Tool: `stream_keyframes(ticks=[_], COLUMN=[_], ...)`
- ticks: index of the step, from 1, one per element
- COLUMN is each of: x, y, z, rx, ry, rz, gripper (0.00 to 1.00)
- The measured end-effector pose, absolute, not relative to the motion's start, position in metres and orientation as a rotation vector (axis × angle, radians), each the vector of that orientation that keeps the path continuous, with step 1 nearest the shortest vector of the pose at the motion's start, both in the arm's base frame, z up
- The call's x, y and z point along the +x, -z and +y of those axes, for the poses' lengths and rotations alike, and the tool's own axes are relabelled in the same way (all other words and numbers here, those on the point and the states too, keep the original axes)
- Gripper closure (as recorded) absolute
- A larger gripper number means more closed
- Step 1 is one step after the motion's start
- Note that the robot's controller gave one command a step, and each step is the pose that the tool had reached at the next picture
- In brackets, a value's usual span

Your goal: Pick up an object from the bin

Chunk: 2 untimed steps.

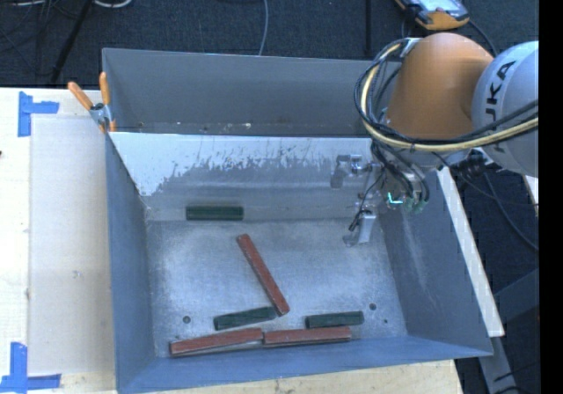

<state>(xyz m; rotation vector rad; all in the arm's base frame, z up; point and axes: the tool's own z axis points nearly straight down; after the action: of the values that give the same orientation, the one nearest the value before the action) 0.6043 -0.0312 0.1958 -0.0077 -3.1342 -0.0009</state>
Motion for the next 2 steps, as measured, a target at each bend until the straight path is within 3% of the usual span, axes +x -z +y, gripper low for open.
stream_keyframes(ticks=[1, 2], x=[0.606, 0.560], y=[-0.200, -0.161], z=[-0.031, -0.010], rx=[-0.008, -0.030], ry=[0.000, 0.000], rz=[-3.142, -3.146], gripper=[0.00, 0.00])
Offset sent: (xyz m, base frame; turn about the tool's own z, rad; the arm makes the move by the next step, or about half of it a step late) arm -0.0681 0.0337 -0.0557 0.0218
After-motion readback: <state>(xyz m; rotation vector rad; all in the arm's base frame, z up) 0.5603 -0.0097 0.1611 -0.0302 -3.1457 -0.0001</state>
